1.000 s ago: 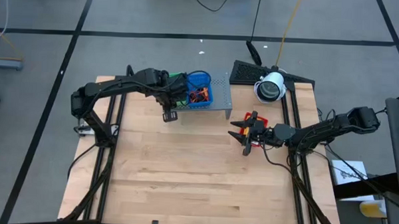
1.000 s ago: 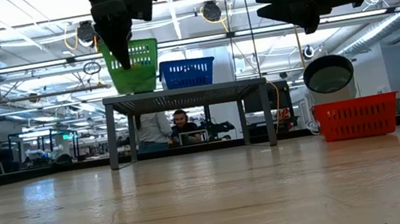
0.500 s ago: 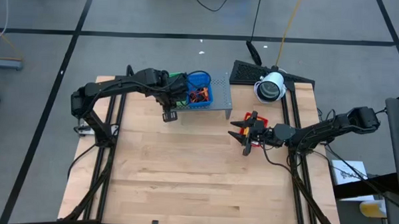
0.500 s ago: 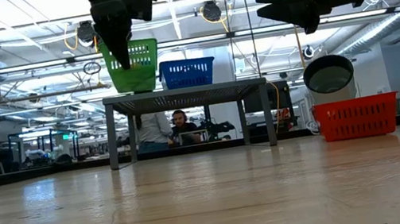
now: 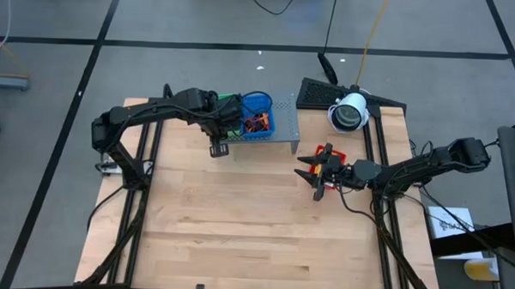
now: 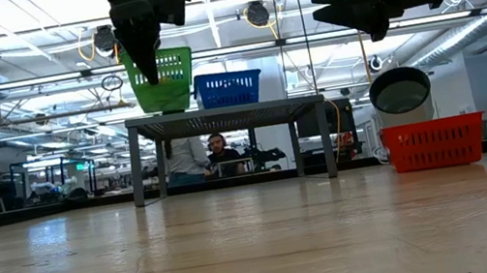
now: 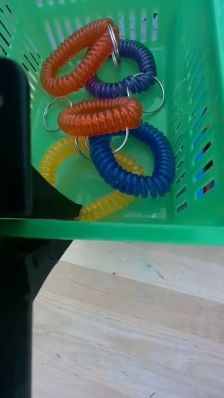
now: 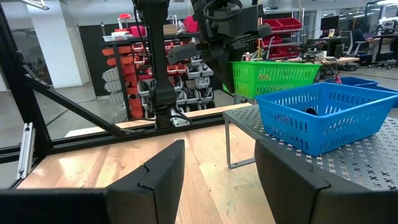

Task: Pick & Place Office Desk Supplies
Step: Put the green bin on the shelf

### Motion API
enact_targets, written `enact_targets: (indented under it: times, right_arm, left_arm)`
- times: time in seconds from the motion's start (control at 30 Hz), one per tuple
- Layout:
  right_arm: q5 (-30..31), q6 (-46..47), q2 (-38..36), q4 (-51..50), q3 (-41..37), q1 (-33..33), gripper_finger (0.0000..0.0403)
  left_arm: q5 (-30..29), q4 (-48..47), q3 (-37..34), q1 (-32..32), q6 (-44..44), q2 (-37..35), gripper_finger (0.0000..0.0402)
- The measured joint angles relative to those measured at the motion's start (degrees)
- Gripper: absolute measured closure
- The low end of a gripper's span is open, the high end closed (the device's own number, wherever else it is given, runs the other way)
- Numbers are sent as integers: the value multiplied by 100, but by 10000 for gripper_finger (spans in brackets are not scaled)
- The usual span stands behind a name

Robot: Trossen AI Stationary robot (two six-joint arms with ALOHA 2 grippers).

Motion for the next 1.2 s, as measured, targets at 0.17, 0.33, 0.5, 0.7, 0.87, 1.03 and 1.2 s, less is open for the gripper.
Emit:
enact_targets:
  times: [0.17, 0.33, 0.5, 0.7, 0.87, 1.03, 1.2]
  right_arm:
    - [-21, 0, 0, 0, 0, 0, 218]
    - [-138, 2, 0, 2, 0, 2, 218]
    - [-136, 2, 0, 2, 0, 2, 218]
    - [-133, 0, 0, 2, 0, 2, 218]
    - [-131, 0, 0, 2, 0, 0, 218]
    - [-131, 0, 0, 2, 0, 0, 218]
    - [-129, 0, 0, 2, 0, 0, 218]
  left_arm:
    - [1, 1, -2, 0, -13, 0, 391]
    - [114, 28, -276, 20, 4, -7, 397]
    - [23, 171, -699, 68, 31, -4, 384]
    - [-48, 355, -848, 76, 81, -4, 395]
    - [-121, 382, -848, 76, 320, -4, 385]
    - [-192, 466, -848, 76, 477, -4, 395]
    - [-194, 483, -848, 76, 579, -4, 386]
